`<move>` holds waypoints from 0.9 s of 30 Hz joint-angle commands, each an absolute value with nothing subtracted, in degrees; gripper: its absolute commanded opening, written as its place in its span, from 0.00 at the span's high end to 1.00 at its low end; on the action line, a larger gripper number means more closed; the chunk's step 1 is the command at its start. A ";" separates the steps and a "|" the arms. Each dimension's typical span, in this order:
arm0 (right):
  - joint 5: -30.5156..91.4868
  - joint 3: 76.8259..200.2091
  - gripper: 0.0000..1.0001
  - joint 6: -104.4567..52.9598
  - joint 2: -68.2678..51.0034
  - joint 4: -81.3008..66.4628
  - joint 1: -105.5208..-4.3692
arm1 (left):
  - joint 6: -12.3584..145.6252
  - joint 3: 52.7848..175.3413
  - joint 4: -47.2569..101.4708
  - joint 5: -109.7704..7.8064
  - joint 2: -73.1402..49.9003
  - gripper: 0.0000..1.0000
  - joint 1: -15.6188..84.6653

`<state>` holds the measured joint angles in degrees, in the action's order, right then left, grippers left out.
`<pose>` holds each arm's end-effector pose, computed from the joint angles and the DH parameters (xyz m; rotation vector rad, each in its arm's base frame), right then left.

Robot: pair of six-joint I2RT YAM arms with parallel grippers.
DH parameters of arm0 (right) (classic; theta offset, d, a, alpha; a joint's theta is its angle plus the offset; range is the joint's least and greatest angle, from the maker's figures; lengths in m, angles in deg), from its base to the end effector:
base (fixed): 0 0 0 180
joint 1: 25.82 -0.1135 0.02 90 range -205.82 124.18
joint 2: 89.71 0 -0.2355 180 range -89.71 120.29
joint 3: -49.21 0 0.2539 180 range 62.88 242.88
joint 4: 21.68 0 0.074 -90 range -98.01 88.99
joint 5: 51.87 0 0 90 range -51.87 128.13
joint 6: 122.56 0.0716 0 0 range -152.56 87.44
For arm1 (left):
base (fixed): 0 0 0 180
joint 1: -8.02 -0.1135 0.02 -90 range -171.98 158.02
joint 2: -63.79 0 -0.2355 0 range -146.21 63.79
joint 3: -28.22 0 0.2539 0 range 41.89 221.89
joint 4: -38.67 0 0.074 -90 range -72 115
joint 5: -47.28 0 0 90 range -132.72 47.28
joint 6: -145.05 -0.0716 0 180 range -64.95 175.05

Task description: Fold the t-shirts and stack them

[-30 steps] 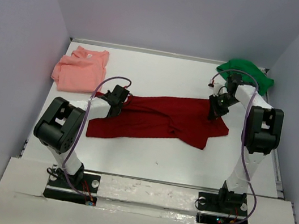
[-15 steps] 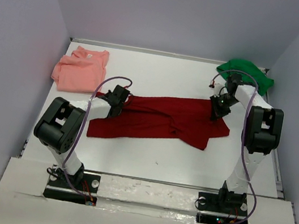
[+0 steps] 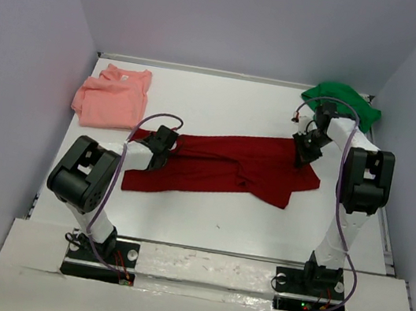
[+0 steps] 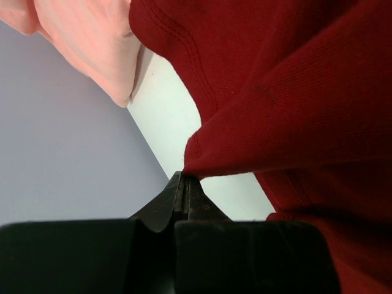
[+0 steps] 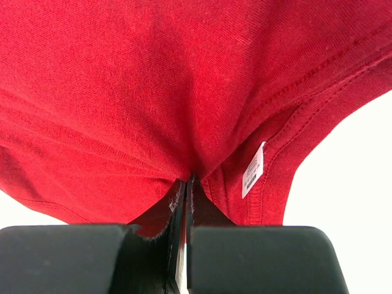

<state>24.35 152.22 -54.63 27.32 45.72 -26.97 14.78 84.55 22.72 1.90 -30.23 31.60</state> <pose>0.3944 0.0250 0.1198 -0.6168 2.8701 0.3088 0.3056 -0.0785 0.0926 1.0005 2.2210 1.0951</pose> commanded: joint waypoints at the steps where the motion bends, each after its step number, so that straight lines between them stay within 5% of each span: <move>1: 27.58 154.90 1.00 -54.62 24.19 46.48 -26.61 | 13.57 82.85 24.56 5.35 -29.90 1.00 31.32; 27: 25.65 157.63 1.00 -54.54 26.04 48.94 -26.61 | 19.98 85.66 26.06 4.48 -37.11 1.00 32.19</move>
